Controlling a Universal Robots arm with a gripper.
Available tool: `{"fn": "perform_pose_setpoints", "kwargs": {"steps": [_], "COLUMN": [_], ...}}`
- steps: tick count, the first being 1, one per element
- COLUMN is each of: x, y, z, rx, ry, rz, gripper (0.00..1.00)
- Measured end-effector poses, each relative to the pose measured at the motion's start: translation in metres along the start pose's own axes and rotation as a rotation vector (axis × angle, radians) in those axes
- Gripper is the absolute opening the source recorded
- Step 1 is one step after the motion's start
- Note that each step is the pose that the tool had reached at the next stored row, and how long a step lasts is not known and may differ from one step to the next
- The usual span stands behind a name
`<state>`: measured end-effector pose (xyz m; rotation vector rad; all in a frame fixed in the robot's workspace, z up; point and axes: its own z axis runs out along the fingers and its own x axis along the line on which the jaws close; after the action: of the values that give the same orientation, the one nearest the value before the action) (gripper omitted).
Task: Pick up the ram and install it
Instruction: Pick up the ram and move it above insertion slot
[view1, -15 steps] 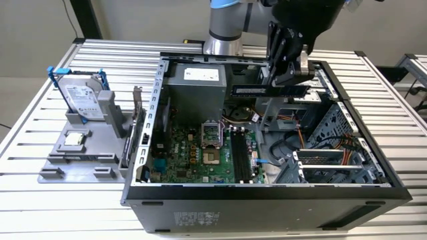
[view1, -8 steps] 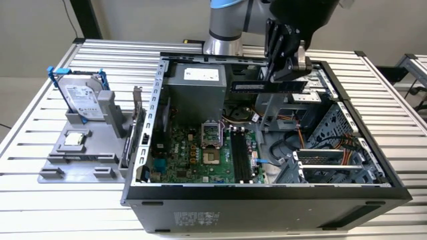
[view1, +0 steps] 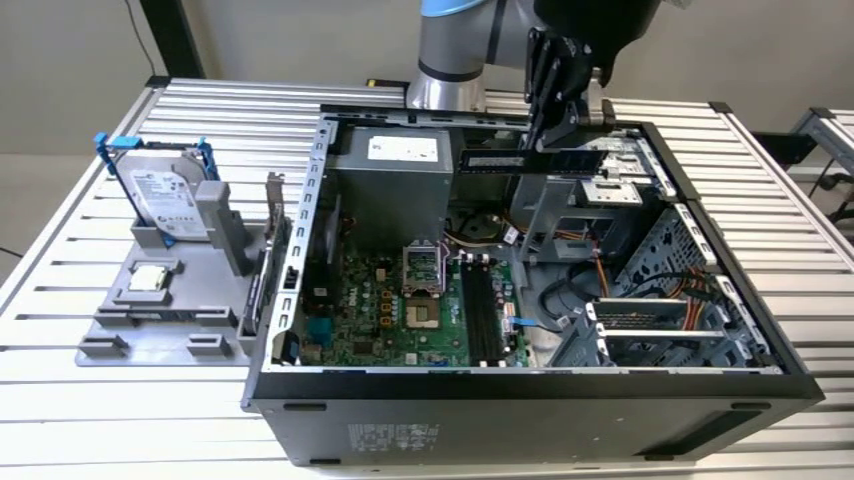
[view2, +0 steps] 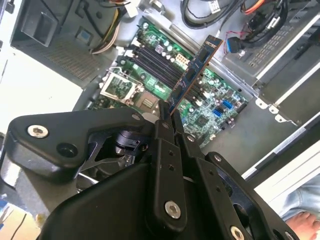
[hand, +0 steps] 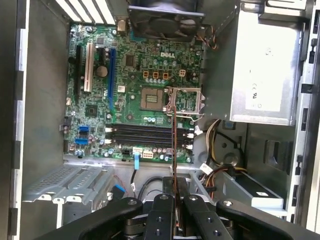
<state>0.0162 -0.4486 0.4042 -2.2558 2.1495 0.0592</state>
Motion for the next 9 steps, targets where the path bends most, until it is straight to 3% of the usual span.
{"fn": "perform_pose_setpoints", "kwargs": {"steps": [9], "x": [0.0001], "y": [0.0], "z": [0.0], "rx": [0.0007], "ry": [-0.0002], "rz": [0.014], "gripper": [0.0]}}
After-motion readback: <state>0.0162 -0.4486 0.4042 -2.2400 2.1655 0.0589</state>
